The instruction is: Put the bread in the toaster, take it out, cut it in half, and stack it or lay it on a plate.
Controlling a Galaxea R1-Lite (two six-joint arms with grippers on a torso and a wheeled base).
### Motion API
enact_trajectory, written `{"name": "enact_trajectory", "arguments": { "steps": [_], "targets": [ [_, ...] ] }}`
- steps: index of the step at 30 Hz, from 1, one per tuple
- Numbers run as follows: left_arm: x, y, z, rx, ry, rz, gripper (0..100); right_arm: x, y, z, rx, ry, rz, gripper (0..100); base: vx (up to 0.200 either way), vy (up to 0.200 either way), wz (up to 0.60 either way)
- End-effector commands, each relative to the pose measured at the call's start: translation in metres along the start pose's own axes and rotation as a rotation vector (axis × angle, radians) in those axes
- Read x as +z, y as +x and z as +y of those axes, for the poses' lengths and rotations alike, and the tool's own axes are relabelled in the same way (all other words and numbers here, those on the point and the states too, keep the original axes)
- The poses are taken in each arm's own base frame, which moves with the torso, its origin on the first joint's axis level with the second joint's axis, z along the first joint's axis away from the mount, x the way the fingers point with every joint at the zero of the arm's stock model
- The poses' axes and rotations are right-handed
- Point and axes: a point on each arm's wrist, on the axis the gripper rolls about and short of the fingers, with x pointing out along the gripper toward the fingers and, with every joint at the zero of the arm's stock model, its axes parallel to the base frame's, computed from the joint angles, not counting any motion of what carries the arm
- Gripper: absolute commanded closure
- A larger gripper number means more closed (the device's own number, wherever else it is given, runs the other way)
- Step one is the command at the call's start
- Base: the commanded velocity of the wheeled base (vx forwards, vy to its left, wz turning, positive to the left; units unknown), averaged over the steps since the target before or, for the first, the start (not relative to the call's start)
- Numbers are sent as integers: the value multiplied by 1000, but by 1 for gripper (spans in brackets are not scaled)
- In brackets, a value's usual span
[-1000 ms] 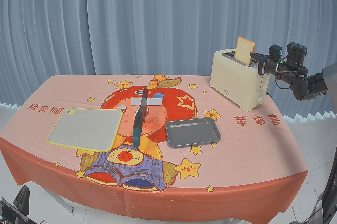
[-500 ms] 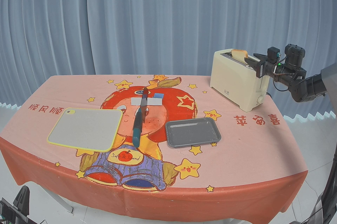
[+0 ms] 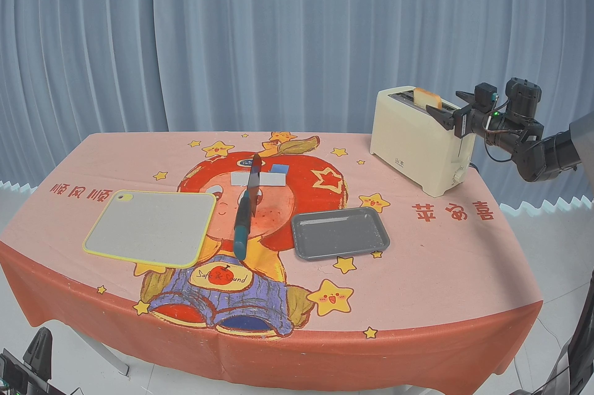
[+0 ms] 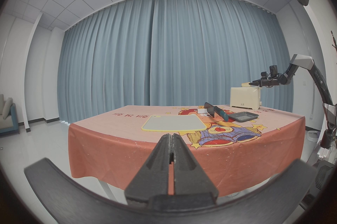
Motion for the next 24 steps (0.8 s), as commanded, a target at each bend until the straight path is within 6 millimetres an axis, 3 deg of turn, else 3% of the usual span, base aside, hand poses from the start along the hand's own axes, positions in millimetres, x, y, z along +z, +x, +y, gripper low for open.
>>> {"name": "enact_trajectory", "arguments": {
  "steps": [1,11,24],
  "targets": [
    [-5,1,0,-1,0,17,100,10,-12,0,-11,-3,-8,0,0,0,0],
    [-5,1,0,1,0,17,100,17,-50,6,-22,22,36,0,0,0,0],
    [-5,1,0,1,0,17,100,37,-92,24,-97,228,32,0,0,0,0]
  ]
}}
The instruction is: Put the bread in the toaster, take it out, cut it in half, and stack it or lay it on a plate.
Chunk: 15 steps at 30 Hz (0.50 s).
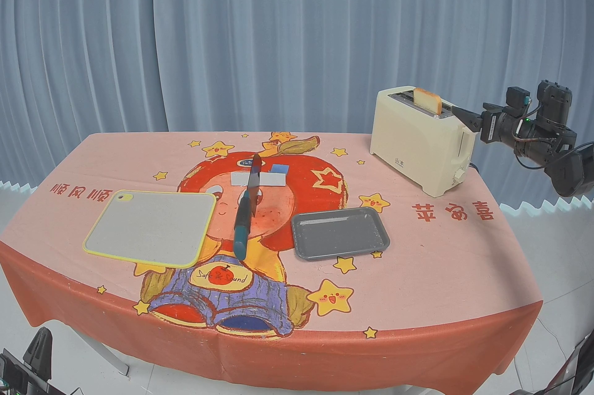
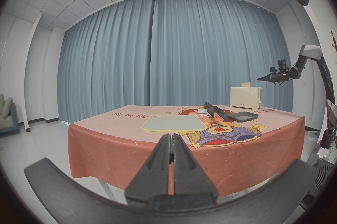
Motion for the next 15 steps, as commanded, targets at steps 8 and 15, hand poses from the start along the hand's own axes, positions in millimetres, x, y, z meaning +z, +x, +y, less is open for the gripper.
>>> {"name": "enact_trajectory", "arguments": {
  "steps": [8,15],
  "targets": [
    [-5,1,0,-1,0,16,100,8,-34,12,3,20,-33,100,0,0,0],
    [-5,1,0,1,0,16,100,-11,-50,16,-4,14,-48,100,0,0,0]
  ]
}}
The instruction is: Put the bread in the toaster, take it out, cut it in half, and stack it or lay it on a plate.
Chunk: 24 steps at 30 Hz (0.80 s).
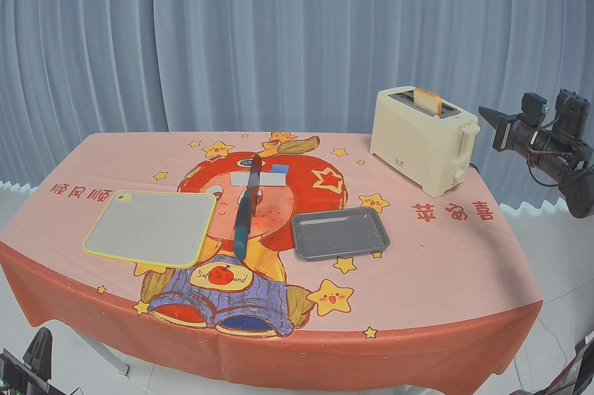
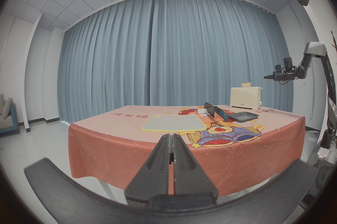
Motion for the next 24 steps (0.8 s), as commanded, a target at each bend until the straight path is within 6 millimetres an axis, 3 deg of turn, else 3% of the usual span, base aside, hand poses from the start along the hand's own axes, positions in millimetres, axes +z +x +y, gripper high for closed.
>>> {"name": "enact_trajectory", "arguments": {
  "steps": [1,8,14,18,21,24],
  "targets": [
    [-5,1,0,1,0,17,100,-14,-16,3,-5,5,8,100,0,0,0],
    [-5,1,0,-4,0,16,100,-35,-9,1,-17,-27,-42,100,0,0,0],
    [-5,1,0,-3,0,17,100,-37,-2,-3,-22,-49,-117,100,0,0,0],
    [-5,1,0,-4,0,16,100,-33,-5,0,-18,-55,-132,100,0,0,0],
    [-5,1,0,-3,0,17,100,-10,-20,6,-14,-68,-191,100,0,0,0],
    [-5,1,0,-4,0,16,100,-2,-32,10,-7,-67,-208,100,0,0,0]
  ]
}}
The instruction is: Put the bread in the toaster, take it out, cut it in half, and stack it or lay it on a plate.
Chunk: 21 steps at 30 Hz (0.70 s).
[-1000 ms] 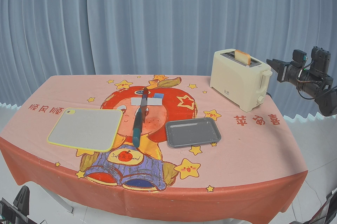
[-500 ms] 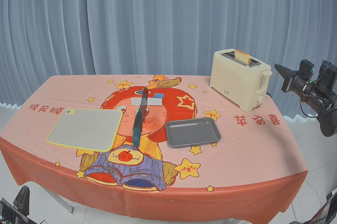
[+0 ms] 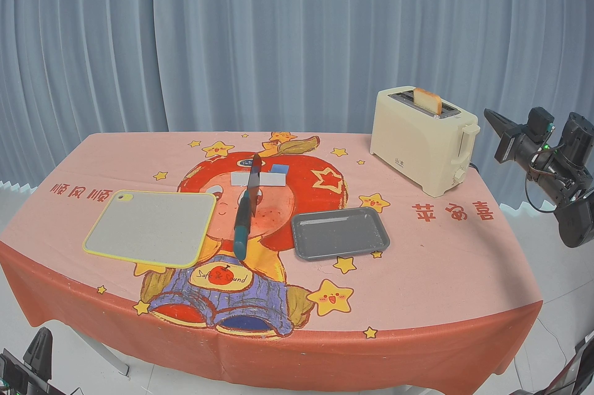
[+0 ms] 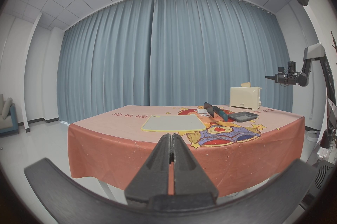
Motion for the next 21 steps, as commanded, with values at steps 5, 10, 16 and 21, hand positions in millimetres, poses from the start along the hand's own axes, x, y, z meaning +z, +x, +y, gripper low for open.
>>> {"name": "enact_trajectory", "arguments": {
  "steps": [5,10,16,21],
  "targets": [
    [-5,1,0,0,0,16,100,19,-21,9,17,0,-13,100,0,0,0],
    [-5,1,0,2,0,16,100,16,-20,8,17,2,-3,100,0,0,0],
    [-5,1,0,2,0,16,100,14,-18,8,17,14,22,100,0,0,0],
    [-5,1,0,2,0,16,100,18,-18,6,13,13,18,100,0,0,0]
  ]
}}
